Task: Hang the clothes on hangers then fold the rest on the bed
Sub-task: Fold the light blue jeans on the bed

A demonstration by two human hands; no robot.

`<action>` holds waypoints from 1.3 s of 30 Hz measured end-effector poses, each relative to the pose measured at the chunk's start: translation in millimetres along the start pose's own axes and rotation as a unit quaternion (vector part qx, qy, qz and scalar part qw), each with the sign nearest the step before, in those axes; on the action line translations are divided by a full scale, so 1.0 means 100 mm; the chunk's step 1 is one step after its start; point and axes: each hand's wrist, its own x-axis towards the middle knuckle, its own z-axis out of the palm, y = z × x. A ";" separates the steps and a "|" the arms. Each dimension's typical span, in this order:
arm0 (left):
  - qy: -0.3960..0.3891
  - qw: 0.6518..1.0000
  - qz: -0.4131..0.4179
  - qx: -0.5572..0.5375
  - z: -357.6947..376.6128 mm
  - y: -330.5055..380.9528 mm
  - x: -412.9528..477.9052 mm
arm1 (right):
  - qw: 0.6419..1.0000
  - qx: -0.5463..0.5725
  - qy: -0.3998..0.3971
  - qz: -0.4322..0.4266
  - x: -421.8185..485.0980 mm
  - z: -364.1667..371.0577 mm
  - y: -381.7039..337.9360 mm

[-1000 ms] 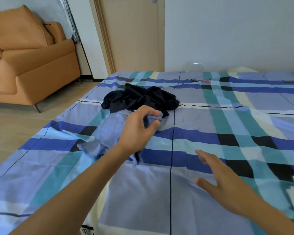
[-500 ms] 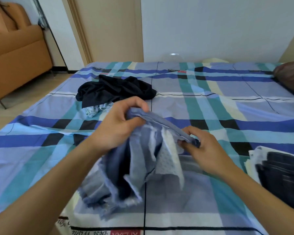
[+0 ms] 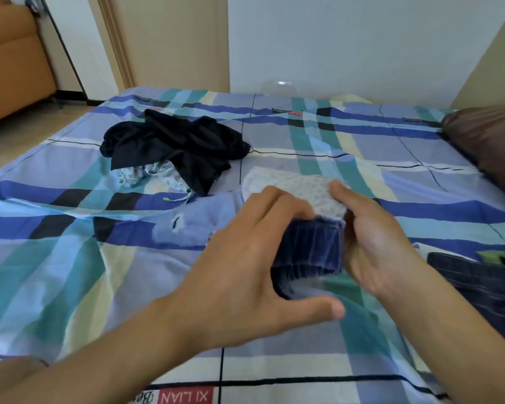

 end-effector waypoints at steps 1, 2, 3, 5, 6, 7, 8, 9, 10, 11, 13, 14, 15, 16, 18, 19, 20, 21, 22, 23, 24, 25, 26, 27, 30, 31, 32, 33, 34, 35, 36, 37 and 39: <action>0.002 1.000 -0.016 0.019 0.08 -0.07 0.00 | 1.000 0.022 0.004 -0.006 -0.02 0.01 0.00; 0.020 0.999 -0.023 0.030 0.14 -0.13 0.01 | 0.999 0.045 0.006 -0.011 -0.02 -0.01 0.00; 0.040 0.999 -0.029 0.022 0.18 -0.19 0.04 | 0.997 0.078 -0.007 -0.019 -0.03 -0.03 0.01; 0.070 0.995 -0.051 -0.055 0.20 -0.30 0.10 | 0.989 0.112 -0.075 -0.057 -0.03 -0.06 0.03; 0.077 0.990 -0.065 -0.099 0.20 -0.34 0.12 | 0.984 0.086 -0.127 -0.087 -0.04 -0.06 0.04; 0.083 0.984 -0.083 -0.135 0.18 -0.38 0.16 | 0.977 0.030 -0.176 -0.116 -0.06 -0.04 0.05; 0.092 0.976 -0.102 -0.167 0.15 -0.40 0.18 | 0.966 -0.046 -0.213 -0.142 -0.10 -0.03 0.06; 0.100 0.965 -0.124 -0.208 0.13 -0.40 0.21 | 0.949 -0.125 -0.240 -0.162 -0.14 -0.01 0.08; 0.099 0.948 -0.152 -0.263 0.11 -0.39 0.22 | 0.927 -0.201 -0.265 -0.171 -0.18 0.02 0.11; 0.087 0.924 -0.180 -0.326 0.09 -0.37 0.23 | 0.902 -0.267 -0.294 -0.170 -0.24 0.05 0.14; 0.047 0.885 -0.222 -0.406 0.11 -0.35 0.20 | 0.865 -0.368 -0.280 -0.194 -0.32 0.11 0.23; 0.034 0.882 -0.226 -0.413 0.13 -0.35 0.18 | 0.857 -0.397 -0.246 -0.217 -0.34 0.14 0.28; 0.027 0.883 -0.219 -0.415 0.16 -0.34 0.16 | 0.857 -0.405 -0.215 -0.237 -0.33 0.15 0.32; 0.025 0.885 -0.209 -0.414 0.17 -0.34 0.15 | 0.859 -0.403 -0.196 -0.247 -0.33 0.16 0.33; 0.030 0.891 -0.192 -0.410 0.18 -0.35 0.15 | 0.867 -0.396 -0.197 -0.231 -0.31 0.12 0.29; 0.032 0.893 -0.186 -0.408 0.18 -0.37 0.15 | 0.870 -0.391 -0.212 -0.215 -0.30 0.08 0.25; 0.031 0.896 -0.180 -0.405 0.18 -0.39 0.15 | 0.871 -0.385 -0.232 -0.199 -0.30 0.05 0.21; 0.027 0.899 -0.173 -0.401 0.18 -0.41 0.15 | 0.871 -0.380 -0.250 -0.188 -0.30 0.01 0.17; 0.022 0.903 -0.165 -0.397 0.17 -0.42 0.15 | 0.872 -0.371 -0.265 -0.178 -0.30 -0.02 0.12; 0.020 0.906 -0.156 -0.392 0.16 -0.45 0.15 | 0.876 -0.363 -0.270 -0.166 -0.29 -0.05 0.10; 0.018 0.909 -0.151 -0.388 0.15 -0.47 0.16 | 0.881 -0.360 -0.263 -0.156 -0.28 -0.09 0.08; 0.020 0.909 -0.153 -0.388 0.13 -0.50 0.17 | 0.885 -0.366 -0.245 -0.154 -0.26 -0.12 0.07; 0.030 0.909 -0.164 -0.382 0.10 -0.52 0.19 | 0.885 -0.379 -0.217 -0.160 -0.24 -0.14 0.08; 0.045 0.912 -0.178 -0.367 0.09 -0.55 0.20 | 0.885 -0.393 -0.185 -0.169 -0.23 -0.15 0.08; 0.102 0.931 -0.231 -0.263 0.13 -0.61 0.18 | 0.894 -0.387 -0.115 -0.194 -0.23 -0.11 0.12; 0.105 0.934 -0.242 -0.239 0.18 -0.62 0.15 | 0.904 -0.369 -0.092 -0.197 -0.22 -0.10 0.14; 0.090 0.937 -0.248 -0.228 0.23 -0.60 0.12 | 0.914 -0.344 -0.076 -0.199 -0.21 -0.10 0.15; 0.065 0.939 -0.247 -0.231 0.29 -0.58 0.09 | 0.923 -0.322 -0.063 -0.203 -0.20 -0.10 0.16; 0.035 0.938 -0.246 -0.241 0.34 -0.58 0.07 | 0.927 -0.308 -0.060 -0.205 -0.20 -0.09 0.16; 0.008 0.931 -0.248 -0.269 0.37 -0.58 0.05 | 0.931 -0.298 -0.062 -0.203 -0.22 -0.08 0.15; -0.013 0.917 -0.250 -0.309 0.38 -0.58 0.06 | 0.934 -0.286 -0.073 -0.203 -0.23 -0.08 0.14; -0.026 0.904 -0.250 -0.346 0.38 -0.60 0.06 | 0.939 -0.264 -0.096 -0.199 -0.24 -0.07 0.13; -0.004 0.900 -0.239 -0.364 0.38 -0.61 0.06 | 0.956 -0.209 -0.122 -0.165 -0.26 -0.03 0.08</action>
